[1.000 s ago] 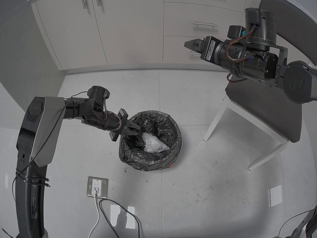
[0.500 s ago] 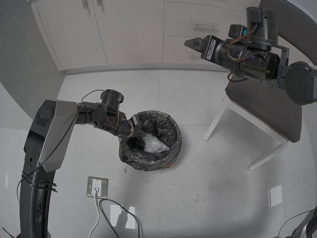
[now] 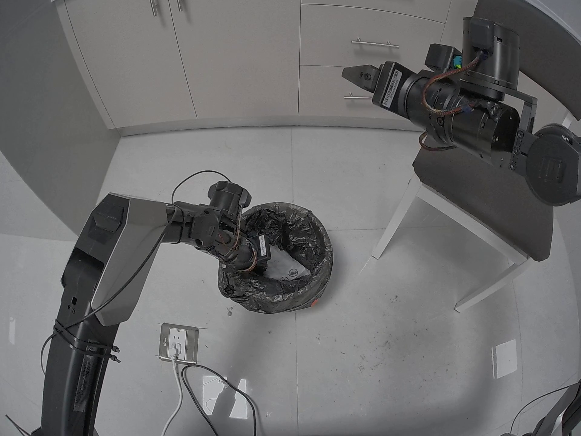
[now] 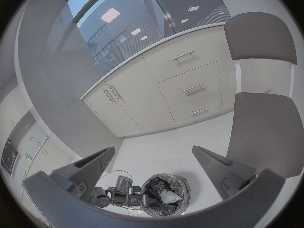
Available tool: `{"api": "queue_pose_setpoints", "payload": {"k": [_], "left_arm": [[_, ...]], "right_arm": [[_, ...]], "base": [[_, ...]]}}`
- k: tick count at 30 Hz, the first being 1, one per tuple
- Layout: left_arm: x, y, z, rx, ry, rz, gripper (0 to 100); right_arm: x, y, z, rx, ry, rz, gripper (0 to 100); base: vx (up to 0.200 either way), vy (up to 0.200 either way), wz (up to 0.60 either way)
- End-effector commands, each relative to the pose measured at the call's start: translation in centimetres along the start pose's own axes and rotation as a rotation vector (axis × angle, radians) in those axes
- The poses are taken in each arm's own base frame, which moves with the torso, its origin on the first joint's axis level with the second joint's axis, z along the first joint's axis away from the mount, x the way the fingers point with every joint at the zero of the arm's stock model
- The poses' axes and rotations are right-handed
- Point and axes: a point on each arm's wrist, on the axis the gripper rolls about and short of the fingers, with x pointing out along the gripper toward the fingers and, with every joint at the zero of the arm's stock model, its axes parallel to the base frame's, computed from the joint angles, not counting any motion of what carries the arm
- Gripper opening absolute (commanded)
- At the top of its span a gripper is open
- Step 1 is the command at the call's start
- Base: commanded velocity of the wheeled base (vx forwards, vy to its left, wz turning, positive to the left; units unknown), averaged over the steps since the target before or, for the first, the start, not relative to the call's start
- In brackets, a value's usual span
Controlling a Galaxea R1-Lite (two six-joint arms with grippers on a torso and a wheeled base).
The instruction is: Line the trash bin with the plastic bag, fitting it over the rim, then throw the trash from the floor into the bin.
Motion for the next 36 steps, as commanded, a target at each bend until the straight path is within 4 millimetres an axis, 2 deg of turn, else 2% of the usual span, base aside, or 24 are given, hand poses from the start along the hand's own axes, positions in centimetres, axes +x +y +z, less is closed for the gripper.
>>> {"api": "queue_pose_setpoints", "payload": {"k": [1,3,6,13,16,25,28,33,36], "left_arm": [[0.7,0.3,-0.2,0.071,-0.024,0.052,0],[0.9,0.4,-0.1,0.118,-0.047,0.084,0],[2.9,1.3,-0.8,0.255,-0.069,0.155,0],[5.1,1.6,-2.1,0.291,-0.064,0.180,0],[6.1,1.1,-2.7,0.309,-0.101,0.199,0],[5.5,2.0,-1.7,0.296,-0.135,0.216,0],[6.0,2.4,-1.7,0.314,-0.144,0.220,0],[7.7,2.9,-2.9,0.321,-0.130,0.247,0],[8.6,2.0,-4.1,0.342,-0.108,0.233,0]], "right_arm": [[0.1,-0.2,-0.7,-0.005,0.016,-0.004,100],[0.2,-0.2,-0.8,-0.006,0.019,-0.006,100],[0.2,-0.2,-0.9,-0.007,0.021,-0.005,100],[0.1,-0.2,-0.8,-0.003,0.020,-0.005,100],[-0.1,-0.2,-0.6,-0.001,0.013,-0.003,100],[0.1,-0.3,-1.0,0.000,0.020,-0.005,100],[0.3,-0.2,-1.0,0.002,-0.007,0.004,100],[0.3,-0.3,-1.2,0.002,-0.023,0.011,100],[0.1,-0.4,-1.1,0.004,-0.025,0.010,100]], "base": [[0.000,0.000,0.00],[0.000,0.000,0.00],[0.000,0.000,0.00],[0.000,0.000,0.00],[0.000,0.000,0.00],[0.000,0.000,0.00],[0.000,0.000,0.00],[0.000,0.000,0.00],[0.000,0.000,0.00]]}}
